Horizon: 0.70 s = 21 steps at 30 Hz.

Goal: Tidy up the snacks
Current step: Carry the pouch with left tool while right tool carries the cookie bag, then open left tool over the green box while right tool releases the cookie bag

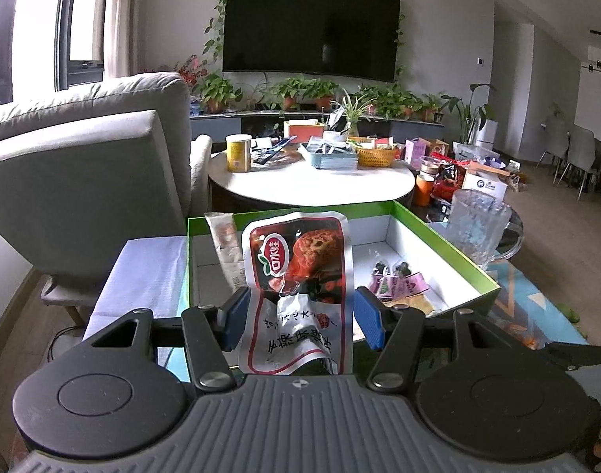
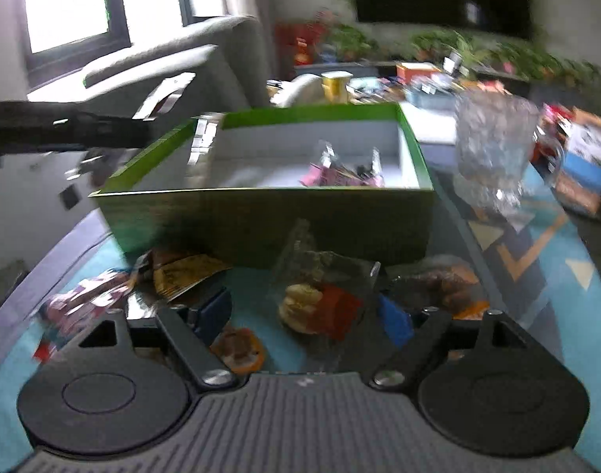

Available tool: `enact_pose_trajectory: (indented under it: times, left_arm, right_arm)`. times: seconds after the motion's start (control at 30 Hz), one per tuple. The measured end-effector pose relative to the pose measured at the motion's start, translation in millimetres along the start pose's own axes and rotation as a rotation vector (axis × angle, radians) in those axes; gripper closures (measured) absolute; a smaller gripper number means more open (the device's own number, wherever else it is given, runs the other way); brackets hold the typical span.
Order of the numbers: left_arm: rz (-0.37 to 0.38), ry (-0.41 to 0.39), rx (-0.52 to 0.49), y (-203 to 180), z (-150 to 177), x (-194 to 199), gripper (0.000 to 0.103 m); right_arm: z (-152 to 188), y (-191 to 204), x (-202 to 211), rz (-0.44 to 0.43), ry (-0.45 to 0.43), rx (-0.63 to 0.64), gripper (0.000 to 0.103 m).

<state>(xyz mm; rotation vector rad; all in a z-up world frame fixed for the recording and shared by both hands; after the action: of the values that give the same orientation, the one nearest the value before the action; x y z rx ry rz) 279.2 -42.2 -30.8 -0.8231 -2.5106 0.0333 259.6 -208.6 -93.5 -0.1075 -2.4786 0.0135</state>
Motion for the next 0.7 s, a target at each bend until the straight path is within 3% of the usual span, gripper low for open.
enact_pose_trajectory:
  times: [0.17, 0.37, 0.53, 0.7]
  left_arm:
    - [0.005, 0.008, 0.006, 5.2, 2.3, -6.9, 0.049]
    - [0.009, 0.005, 0.008, 11.2, 3.5, -7.4, 0.049]
    - [0.013, 0.006, 0.015, 13.2, 7.2, -6.7, 0.049]
    - [0.017, -0.002, 0.024, 14.8, 9.0, -3.5, 0.049]
  right_arm:
    - [-6.4, 11.2, -15.2, 0.030, 0.056, -0.113, 0.057]
    - [-3.3, 26.4, -26.9, 0.116, 0.039, 0.016, 0.056]
    - [1.2, 18.2, -26.5, 0.114, 0.023, -0.027, 0.056]
    - [-2.1, 21.4, -28.7, 0.111, 0.042, 0.019, 0.056]
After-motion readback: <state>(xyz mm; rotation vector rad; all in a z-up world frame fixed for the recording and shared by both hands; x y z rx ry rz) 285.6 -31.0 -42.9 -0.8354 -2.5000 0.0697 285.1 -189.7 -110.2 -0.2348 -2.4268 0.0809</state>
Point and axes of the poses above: each gripper's, at about its wrist camera, not at the fingertips, and x roughly against the way its jaws point, y to its left, z to its underside, the point moved 2 cm from there along -x, roughly the way its jaws point, and after that the axes turned 15 degrees about z, right-handed, at the moved point
